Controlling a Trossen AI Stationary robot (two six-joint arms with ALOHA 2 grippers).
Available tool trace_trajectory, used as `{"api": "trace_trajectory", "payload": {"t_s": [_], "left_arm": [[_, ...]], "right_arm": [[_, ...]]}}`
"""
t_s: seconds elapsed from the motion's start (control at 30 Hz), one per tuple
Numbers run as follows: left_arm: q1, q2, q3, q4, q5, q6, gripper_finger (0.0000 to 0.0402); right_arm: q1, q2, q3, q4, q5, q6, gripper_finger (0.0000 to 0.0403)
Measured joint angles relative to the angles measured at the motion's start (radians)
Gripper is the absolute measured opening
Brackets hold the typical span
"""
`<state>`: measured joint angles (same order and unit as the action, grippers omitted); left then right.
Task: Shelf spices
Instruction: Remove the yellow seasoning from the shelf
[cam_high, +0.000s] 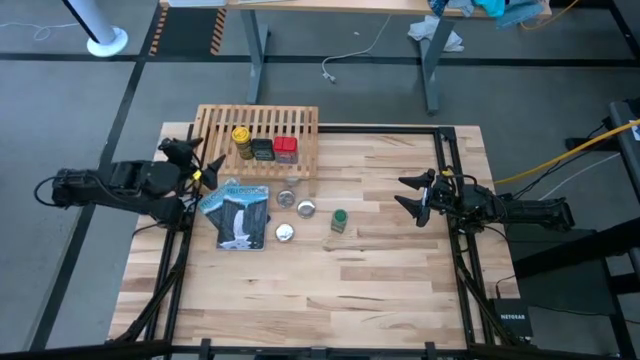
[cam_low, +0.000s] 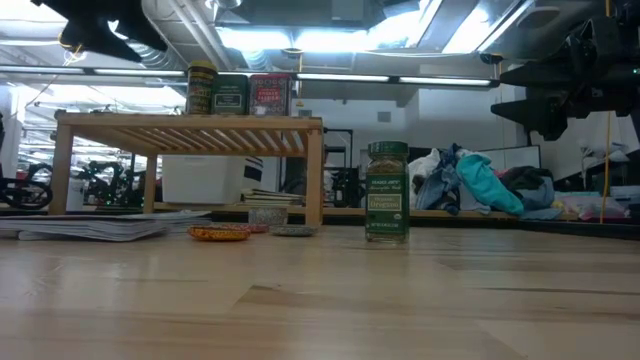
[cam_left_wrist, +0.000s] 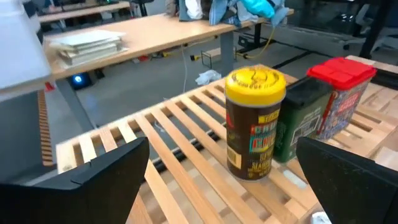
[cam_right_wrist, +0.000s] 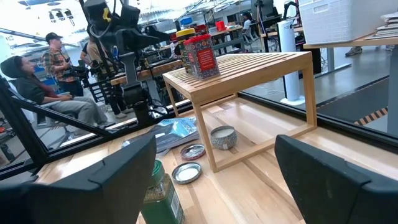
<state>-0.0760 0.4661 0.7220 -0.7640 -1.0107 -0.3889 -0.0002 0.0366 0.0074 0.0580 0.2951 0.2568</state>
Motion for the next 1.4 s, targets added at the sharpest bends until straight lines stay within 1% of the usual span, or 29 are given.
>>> {"api": "trace_trajectory", "payload": {"t_s": [0.1, 0.2, 0.27, 0.43, 0.57, 0.8, 1.07, 1.17, 1.27, 1.4], "left_arm": [[0.026, -0.015, -0.031, 0.043, 0.015, 0.007, 0.04], [0.056, -0.025, -0.065, 0.121, 0.029, 0.072, 0.04], [0.082, -0.031, -0.078, 0.157, 0.058, 0.111, 0.04], [0.165, -0.036, -0.107, 0.206, 0.138, 0.114, 0.04], [0.241, -0.035, -0.163, 0.318, 0.23, 0.175, 0.04], [0.386, -0.035, -0.21, 0.434, 0.404, 0.235, 0.04], [0.553, -0.032, -0.246, 0.478, 0.617, 0.267, 0.04], [0.609, -0.022, -0.266, 0.54, 0.711, 0.302, 0.04], [0.668, -0.002, -0.278, 0.6, 0.804, 0.339, 0.04], [0.738, 0.039, -0.279, 0.62, 0.912, 0.348, 0.04]], "right_arm": [[0.0, 0.0, 0.0, 0.0, 0.0, 0.0, 0.0335], [0.0, 0.0, 0.0, 0.0, 0.0, 0.0, 0.0335], [0.0, 0.0, 0.0, 0.0, 0.0, 0.0, 0.0335], [0.0, 0.0, 0.0, 0.0, 0.0, 0.0, 0.0335], [0.0, 0.0, 0.0, 0.0, 0.0, 0.0, 0.0335], [0.0, 0.0, 0.0, 0.0, 0.0, 0.0, 0.0335], [0.0, 0.0, 0.0, 0.0, 0.0, 0.0, 0.0335], [0.0, 0.0, 0.0, 0.0, 0.0, 0.0, 0.0335], [0.0, 0.0, 0.0, 0.0, 0.0, 0.0, 0.0335], [0.0, 0.0, 0.0, 0.0, 0.0, 0.0, 0.0335]]}}
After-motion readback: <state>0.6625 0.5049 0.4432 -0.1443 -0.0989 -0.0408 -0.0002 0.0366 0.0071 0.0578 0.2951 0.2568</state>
